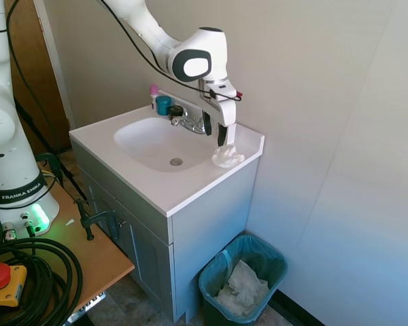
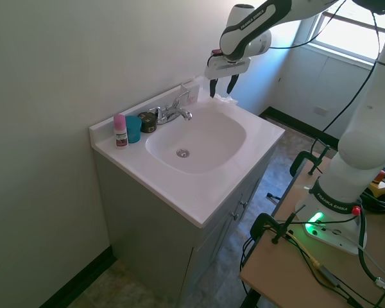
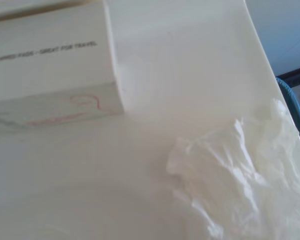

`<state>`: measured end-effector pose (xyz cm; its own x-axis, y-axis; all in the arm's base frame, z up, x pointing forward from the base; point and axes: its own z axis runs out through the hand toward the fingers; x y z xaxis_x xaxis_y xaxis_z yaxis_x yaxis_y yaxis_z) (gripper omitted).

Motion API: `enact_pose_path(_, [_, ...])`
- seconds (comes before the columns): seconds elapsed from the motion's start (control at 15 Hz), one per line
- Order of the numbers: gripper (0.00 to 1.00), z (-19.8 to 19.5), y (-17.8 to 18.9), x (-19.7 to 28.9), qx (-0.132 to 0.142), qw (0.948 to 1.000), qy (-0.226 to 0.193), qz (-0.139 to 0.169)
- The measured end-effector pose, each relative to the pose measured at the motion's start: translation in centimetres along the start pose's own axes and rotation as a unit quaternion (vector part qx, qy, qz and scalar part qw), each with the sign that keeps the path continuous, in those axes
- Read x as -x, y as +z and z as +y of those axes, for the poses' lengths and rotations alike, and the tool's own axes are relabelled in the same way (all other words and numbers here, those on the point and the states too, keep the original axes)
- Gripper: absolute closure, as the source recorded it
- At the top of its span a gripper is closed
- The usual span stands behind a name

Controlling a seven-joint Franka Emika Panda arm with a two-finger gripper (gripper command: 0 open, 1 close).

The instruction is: Throw the tissue in the trash bin

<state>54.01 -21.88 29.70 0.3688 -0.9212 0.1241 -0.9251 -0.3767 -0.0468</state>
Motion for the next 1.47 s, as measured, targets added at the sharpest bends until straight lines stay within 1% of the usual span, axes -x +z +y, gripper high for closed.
enact_pose_path(0.13, [0.0,-0.9,1.2,-0.8,0.006,0.9999,0.011,0.003])
enact_pose_path(0.27, [0.0,-0.9,2.0,-1.6,0.013,0.9997,0.019,0.003])
enact_pose_path(0.53, [0.0,-0.4,3.4,-1.8,0.029,0.9991,0.03,-0.012])
enact_pose_path(0.6, [1.0,-0.4,3.6,-1.8,0.032,0.9989,0.031,-0.016])
enact_pose_path(0.8, [1.0,-0.5,4.0,-2.0,0.034,0.9986,0.034,-0.024])
enact_pose_path(1.2, [1.0,-0.2,4.1,-2.8,0.038,0.9982,0.036,-0.028])
enact_pose_path(1.47, [1.0,0.2,4.4,-3.1,0.033,0.9981,0.033,-0.041])
